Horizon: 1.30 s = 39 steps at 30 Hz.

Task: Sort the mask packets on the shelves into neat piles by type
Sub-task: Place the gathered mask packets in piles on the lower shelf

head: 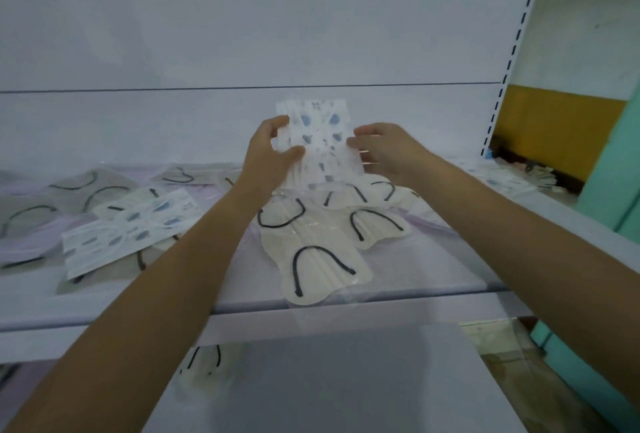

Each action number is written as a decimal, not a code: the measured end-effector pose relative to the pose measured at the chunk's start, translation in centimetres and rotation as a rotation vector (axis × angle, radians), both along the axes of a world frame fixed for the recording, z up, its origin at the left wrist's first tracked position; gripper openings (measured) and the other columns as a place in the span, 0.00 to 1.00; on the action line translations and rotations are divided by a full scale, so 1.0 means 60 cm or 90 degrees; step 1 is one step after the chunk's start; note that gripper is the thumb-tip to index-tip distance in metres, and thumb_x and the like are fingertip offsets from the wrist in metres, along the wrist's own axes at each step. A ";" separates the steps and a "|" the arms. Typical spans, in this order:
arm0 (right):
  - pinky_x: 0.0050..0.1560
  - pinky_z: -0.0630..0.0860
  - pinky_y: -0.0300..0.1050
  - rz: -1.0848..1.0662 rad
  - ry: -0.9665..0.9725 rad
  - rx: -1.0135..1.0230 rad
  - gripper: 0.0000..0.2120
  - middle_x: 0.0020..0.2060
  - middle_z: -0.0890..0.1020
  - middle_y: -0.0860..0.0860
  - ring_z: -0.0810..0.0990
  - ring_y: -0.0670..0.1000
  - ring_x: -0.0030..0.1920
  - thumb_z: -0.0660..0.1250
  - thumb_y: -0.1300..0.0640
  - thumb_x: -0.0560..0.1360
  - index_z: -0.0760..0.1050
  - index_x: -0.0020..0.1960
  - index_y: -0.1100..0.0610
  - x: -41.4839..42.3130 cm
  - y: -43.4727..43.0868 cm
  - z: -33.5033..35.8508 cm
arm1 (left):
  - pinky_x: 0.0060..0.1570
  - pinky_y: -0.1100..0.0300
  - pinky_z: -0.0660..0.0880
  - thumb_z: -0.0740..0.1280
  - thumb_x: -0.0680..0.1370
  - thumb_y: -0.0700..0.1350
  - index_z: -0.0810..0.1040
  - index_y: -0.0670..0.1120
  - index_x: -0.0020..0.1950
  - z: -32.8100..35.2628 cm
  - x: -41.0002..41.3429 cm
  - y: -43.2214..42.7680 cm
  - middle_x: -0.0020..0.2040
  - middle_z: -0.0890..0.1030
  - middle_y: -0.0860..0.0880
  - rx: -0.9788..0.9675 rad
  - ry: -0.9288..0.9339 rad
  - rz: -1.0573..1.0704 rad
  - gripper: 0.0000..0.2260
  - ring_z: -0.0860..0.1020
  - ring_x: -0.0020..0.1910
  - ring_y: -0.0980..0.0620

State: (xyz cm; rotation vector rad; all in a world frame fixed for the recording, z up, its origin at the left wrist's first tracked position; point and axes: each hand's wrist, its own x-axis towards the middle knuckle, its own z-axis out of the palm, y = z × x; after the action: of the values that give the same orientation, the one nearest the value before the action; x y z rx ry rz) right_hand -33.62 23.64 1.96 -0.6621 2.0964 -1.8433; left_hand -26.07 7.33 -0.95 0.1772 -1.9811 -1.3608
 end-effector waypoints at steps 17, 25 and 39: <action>0.60 0.71 0.50 -0.181 0.109 0.617 0.48 0.72 0.63 0.56 0.68 0.60 0.67 0.77 0.57 0.66 0.51 0.76 0.56 -0.033 0.242 -0.018 | 0.57 0.67 0.71 0.65 0.75 0.32 0.72 0.43 0.65 -0.002 0.004 0.007 0.58 0.73 0.52 -0.048 0.030 0.041 0.19 0.72 0.56 0.58; 0.26 0.77 0.37 -0.212 -0.119 0.284 0.03 0.52 0.76 0.57 0.75 0.51 0.41 0.64 0.69 0.75 0.71 0.43 0.64 -0.020 0.253 0.015 | 0.46 0.85 0.64 0.65 0.75 0.33 0.72 0.42 0.66 -0.012 0.008 0.010 0.60 0.72 0.53 -0.107 0.023 0.038 0.19 0.68 0.58 0.61; 0.28 0.69 0.40 -0.164 0.010 0.608 0.30 0.38 0.69 0.55 0.68 0.53 0.34 0.74 0.61 0.69 0.64 0.66 0.64 -0.009 0.180 -0.003 | 0.46 0.82 0.65 0.66 0.75 0.34 0.72 0.45 0.65 -0.011 0.005 0.015 0.63 0.73 0.52 -0.150 0.013 0.011 0.19 0.69 0.58 0.61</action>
State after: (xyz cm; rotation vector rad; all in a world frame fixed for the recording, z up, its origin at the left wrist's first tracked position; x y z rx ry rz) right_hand -34.15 34.43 1.77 -0.1577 2.7676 -0.7040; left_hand -25.79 8.21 -1.60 0.0691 -2.0981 -1.1034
